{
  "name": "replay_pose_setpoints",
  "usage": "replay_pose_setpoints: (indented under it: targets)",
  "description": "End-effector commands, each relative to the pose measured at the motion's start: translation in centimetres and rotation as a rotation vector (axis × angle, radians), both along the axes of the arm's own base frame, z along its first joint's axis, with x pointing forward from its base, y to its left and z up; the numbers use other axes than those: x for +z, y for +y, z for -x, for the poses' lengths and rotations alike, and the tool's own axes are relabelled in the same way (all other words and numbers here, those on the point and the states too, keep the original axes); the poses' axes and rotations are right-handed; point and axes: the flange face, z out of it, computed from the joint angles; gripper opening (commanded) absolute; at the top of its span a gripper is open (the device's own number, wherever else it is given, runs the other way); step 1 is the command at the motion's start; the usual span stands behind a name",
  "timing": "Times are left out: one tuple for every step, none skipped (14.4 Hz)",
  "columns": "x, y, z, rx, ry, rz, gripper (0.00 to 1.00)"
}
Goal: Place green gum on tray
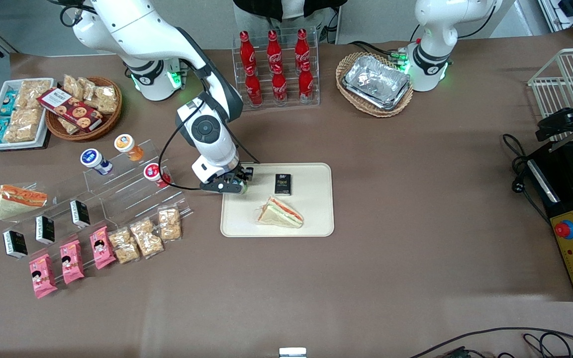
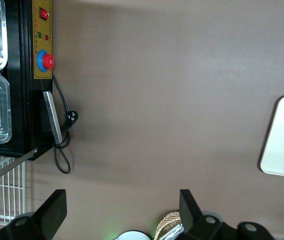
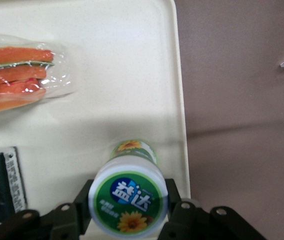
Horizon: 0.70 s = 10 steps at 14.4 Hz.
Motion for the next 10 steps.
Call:
replay_pose_setpoints:
  targets:
    - [-0.2,-0.3,-0.5,-0.026,-0.012,-0.004,0.86]
    - [-0.2,-0.3,-0.6,-0.026,-0.013,-0.005,0.95]
    - [-0.2,-0.3,-0.5,-0.026,-0.013,-0.005,0.99]
    - [0.0,-0.4,-0.6,-0.026,-0.013,-0.005,1.0]
    - [0.5,-0.3,-0.6,-0.026,-0.017,-0.008,1.0]
    - [1.9,-0.6,-1.0,-0.033,-0.029,-0.018,1.0]
    - [4.0,-1.0,-1.3,-0.033,-0.032,-0.021,1.0]
    - [6.8,-2.7,-2.3,-0.069,-0.027,-0.021,1.0]
    - [9.8,-4.0,-3.0,-0.083,-0.022,-0.024,1.0]
    - [12.6,-6.2,-4.1,-0.119,-0.01,-0.021,1.0]
